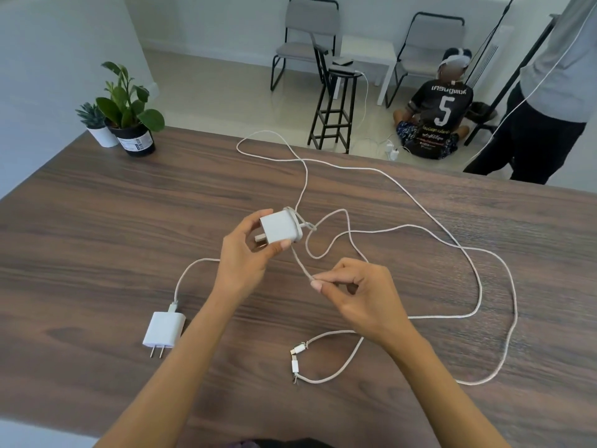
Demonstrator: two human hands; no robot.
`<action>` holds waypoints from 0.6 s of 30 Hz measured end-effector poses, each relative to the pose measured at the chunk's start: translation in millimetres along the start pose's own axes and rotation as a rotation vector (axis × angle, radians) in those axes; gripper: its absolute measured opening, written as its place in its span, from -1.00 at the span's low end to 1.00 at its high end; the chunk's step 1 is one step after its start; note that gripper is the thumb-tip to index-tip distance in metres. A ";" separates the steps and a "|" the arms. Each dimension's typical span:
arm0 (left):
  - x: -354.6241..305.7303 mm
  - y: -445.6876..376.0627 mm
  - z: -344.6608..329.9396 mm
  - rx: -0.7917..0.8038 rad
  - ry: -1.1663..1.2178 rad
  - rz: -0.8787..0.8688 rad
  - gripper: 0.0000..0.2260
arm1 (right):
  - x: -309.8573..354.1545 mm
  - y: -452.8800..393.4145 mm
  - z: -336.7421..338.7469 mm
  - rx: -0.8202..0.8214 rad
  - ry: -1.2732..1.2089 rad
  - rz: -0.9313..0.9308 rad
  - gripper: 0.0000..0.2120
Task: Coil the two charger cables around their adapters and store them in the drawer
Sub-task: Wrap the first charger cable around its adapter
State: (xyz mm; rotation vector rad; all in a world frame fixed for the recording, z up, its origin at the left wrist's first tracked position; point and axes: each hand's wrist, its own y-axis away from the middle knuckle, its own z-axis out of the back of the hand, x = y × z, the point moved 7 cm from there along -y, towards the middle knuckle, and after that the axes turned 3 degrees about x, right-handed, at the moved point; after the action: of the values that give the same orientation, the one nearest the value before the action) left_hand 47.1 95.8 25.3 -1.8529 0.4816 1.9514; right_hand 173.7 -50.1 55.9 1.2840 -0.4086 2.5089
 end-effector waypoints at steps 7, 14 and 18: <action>2.3 12.6 -8.6 0.082 -0.058 -0.018 -0.52 | 17.5 -22.7 16.9 -0.013 0.159 0.089 -0.94; -0.8 34.5 -28.5 0.256 -0.039 0.023 -0.50 | 27.5 -52.0 34.1 -0.069 0.304 0.201 -0.87; -12.0 43.0 -33.2 0.339 0.001 0.049 -0.50 | 18.3 -59.2 34.7 -0.075 0.264 0.192 -0.86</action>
State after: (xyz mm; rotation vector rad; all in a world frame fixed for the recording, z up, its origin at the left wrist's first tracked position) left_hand 54.0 41.3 34.2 -1.6396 0.8099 1.7678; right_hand 211.5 -6.6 97.2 0.9071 -0.5806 2.7447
